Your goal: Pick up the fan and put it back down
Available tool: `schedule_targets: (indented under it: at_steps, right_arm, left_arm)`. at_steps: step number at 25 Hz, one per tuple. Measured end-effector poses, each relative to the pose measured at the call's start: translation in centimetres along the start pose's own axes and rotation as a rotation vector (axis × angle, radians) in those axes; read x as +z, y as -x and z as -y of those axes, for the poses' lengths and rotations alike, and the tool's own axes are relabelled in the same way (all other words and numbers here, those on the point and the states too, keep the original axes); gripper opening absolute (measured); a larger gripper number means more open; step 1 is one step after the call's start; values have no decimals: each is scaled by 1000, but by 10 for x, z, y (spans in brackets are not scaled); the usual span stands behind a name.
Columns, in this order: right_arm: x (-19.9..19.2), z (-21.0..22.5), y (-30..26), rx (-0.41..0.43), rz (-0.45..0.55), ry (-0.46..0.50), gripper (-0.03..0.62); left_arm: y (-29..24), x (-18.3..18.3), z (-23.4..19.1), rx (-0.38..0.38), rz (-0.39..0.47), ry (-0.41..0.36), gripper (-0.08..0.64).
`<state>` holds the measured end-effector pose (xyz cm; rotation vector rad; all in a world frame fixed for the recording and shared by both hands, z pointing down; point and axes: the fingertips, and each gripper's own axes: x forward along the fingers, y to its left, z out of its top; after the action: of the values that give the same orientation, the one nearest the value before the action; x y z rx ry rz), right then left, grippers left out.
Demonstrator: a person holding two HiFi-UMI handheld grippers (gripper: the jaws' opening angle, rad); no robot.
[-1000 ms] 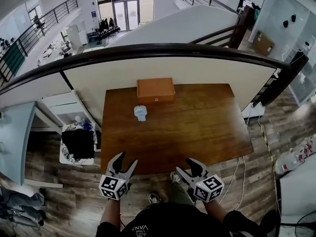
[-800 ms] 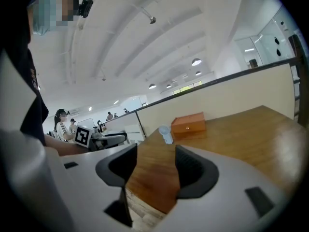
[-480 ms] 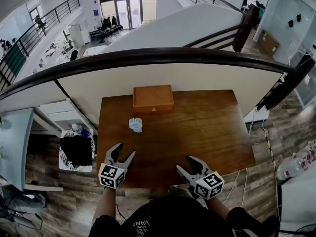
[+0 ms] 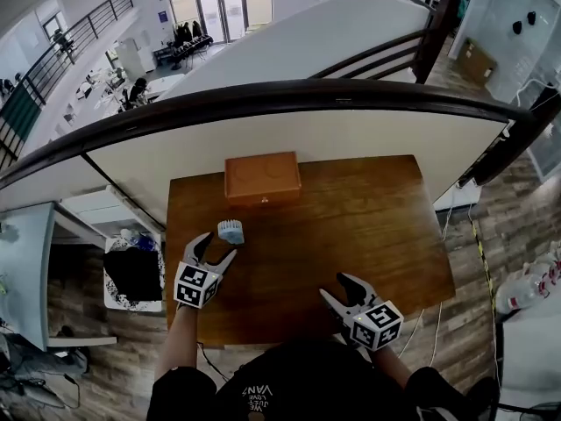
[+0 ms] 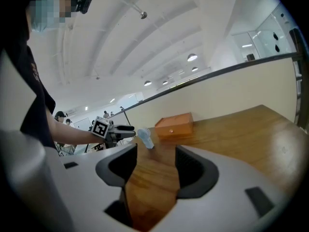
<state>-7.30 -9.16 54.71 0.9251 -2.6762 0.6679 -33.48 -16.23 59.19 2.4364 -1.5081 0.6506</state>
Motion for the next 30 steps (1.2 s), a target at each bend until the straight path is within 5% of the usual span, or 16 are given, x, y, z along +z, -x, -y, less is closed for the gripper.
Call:
schedule_targets:
  at_steps: [5, 19, 24, 27, 30]
  right_arm:
    - [-2, 16, 3, -29, -8, -17, 216]
    - [-8, 30, 7, -82, -19, -43, 216]
    - [-12, 25, 14, -104, -18, -42, 216]
    - [-16, 20, 20, -117, -16, -43, 216]
    - [-19, 12, 28, -130, -12, -43, 216]
  left_arm:
    - [-24, -4, -16, -27, -60, -70, 309]
    - [-61, -25, -14, -254, -320, -331, 328]
    - [-67, -29, -11, -272, -347, -364, 318]
    - [-69, -36, -12, -256, -351, -372, 218]
    - [-68, -39, -13, -248, -349, -353, 209]
